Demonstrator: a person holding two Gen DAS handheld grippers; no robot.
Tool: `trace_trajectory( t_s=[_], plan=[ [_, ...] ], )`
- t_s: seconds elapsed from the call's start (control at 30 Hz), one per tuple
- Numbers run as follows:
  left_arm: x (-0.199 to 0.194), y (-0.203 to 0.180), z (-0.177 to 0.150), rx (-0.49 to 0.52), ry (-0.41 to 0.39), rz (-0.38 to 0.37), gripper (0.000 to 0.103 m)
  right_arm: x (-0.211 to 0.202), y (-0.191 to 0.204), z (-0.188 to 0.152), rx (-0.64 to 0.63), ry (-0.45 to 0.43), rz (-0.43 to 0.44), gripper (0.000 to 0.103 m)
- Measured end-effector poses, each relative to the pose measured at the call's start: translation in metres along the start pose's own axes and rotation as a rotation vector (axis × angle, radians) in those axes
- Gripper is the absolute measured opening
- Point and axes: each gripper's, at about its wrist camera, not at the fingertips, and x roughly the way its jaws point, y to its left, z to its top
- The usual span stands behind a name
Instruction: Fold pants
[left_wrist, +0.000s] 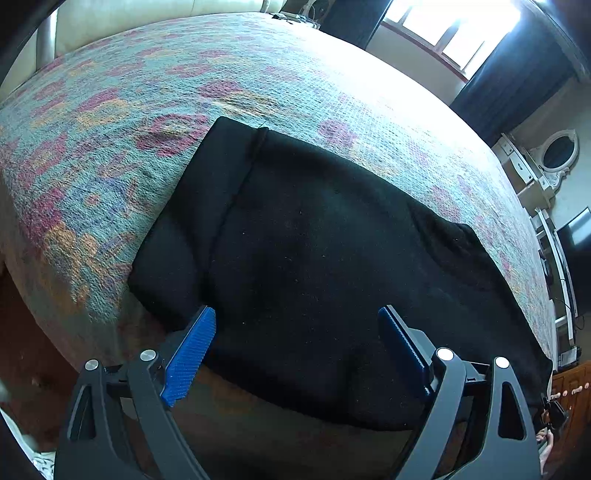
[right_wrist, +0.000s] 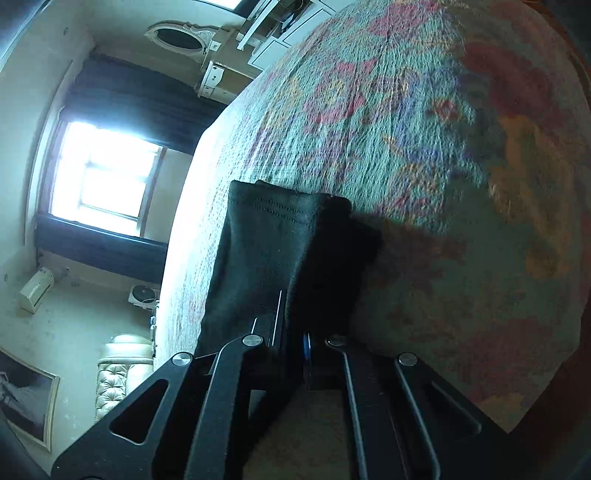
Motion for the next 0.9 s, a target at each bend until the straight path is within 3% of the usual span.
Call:
trace_trajectory(
  t_s=[0.07,0.17,0.27,0.3,0.37,0.43,0.5,0.57,0.7,0.8,0.9],
  plan=[
    [0.0,-0.002,-0.001,0.014,0.003,0.007,0.087,-0.003,-0.001,0.004,0.02,-0.036,0.019,0.007],
    [0.002,-0.005,-0.002,0.042,0.014,0.025,0.088,-0.01,-0.012,0.004,0.111,-0.017,0.085,0.027],
    [0.006,-0.01,-0.004,0.072,0.019,0.053,0.088,-0.013,-0.005,-0.007,0.085,0.03,0.118,0.043],
    [0.007,-0.012,-0.005,0.082,0.019,0.06,0.088,-0.012,0.0,-0.005,0.068,0.042,0.113,0.048],
    [0.008,-0.011,-0.004,0.086,0.024,0.059,0.088,-0.024,0.008,-0.004,0.028,-0.002,0.061,0.049],
    [0.004,-0.005,-0.002,0.054,0.018,0.029,0.088,-0.04,0.011,0.009,-0.017,-0.085,0.001,0.054],
    [-0.008,0.002,-0.001,-0.012,-0.025,-0.028,0.087,-0.043,0.012,0.03,-0.037,-0.098,-0.013,0.059],
    [-0.021,0.002,0.001,-0.03,-0.079,-0.117,0.087,-0.032,0.013,0.054,-0.079,-0.037,-0.029,0.066],
    [-0.038,-0.02,0.006,0.11,-0.158,-0.187,0.087,0.003,0.017,0.086,-0.176,0.127,-0.053,0.066],
    [-0.032,-0.035,0.01,0.17,-0.124,-0.192,0.088,0.022,0.023,0.094,-0.233,0.2,-0.056,0.07],
    [-0.017,-0.03,0.013,0.13,-0.062,-0.207,0.088,0.031,0.028,0.095,-0.264,0.26,-0.029,0.079]
  ],
)
